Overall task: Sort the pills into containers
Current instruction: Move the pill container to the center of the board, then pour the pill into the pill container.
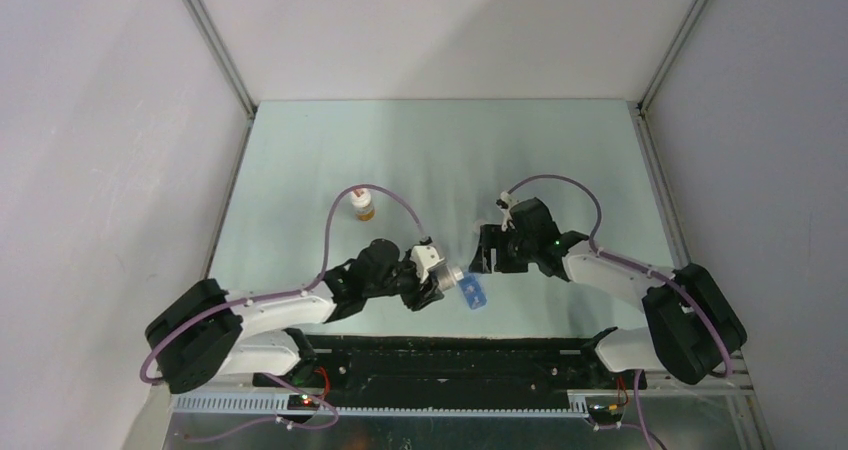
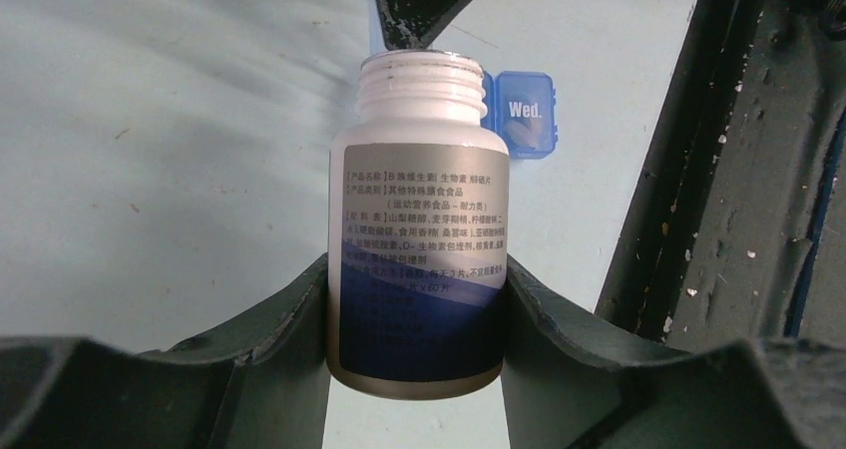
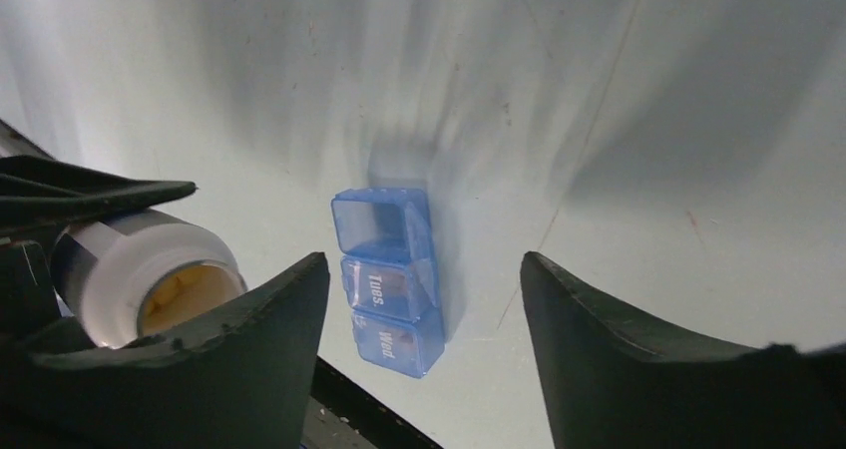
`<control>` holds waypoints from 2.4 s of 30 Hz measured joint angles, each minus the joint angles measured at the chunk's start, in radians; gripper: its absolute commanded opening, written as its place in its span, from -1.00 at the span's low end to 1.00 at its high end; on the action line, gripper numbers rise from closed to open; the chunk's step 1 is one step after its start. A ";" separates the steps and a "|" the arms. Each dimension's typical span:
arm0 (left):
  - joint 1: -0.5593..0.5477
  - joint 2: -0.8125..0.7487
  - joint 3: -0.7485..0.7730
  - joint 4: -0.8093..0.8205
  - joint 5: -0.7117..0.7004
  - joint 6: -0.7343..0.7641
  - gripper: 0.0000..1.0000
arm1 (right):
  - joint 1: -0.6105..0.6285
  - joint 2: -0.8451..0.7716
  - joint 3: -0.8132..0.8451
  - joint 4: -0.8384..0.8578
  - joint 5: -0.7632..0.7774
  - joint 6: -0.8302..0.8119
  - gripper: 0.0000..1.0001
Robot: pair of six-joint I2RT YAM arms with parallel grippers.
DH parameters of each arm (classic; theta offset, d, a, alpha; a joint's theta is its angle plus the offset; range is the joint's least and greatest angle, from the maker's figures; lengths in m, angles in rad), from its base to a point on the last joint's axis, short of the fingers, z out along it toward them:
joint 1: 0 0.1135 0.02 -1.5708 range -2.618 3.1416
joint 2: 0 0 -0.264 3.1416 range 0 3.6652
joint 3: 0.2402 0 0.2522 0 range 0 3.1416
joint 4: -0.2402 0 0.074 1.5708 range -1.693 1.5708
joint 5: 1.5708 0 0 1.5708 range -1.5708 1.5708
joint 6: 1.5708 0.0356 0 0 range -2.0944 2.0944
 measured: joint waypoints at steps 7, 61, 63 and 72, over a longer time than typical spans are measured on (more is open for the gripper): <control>-0.054 0.090 0.089 -0.050 -0.086 0.027 -1.00 | 0.000 -0.114 0.006 -0.064 0.085 0.040 0.45; -0.266 0.371 0.561 -0.693 -0.523 0.051 -1.00 | -0.038 -0.424 0.001 -0.193 0.328 0.178 -0.43; -0.269 0.382 0.570 -0.704 -0.529 0.052 -1.00 | -0.042 -0.430 0.000 -0.196 0.332 0.178 -0.43; -0.280 0.414 0.604 -0.750 -0.546 0.052 -1.00 | -0.053 -0.436 -0.001 -0.211 0.332 0.177 -0.42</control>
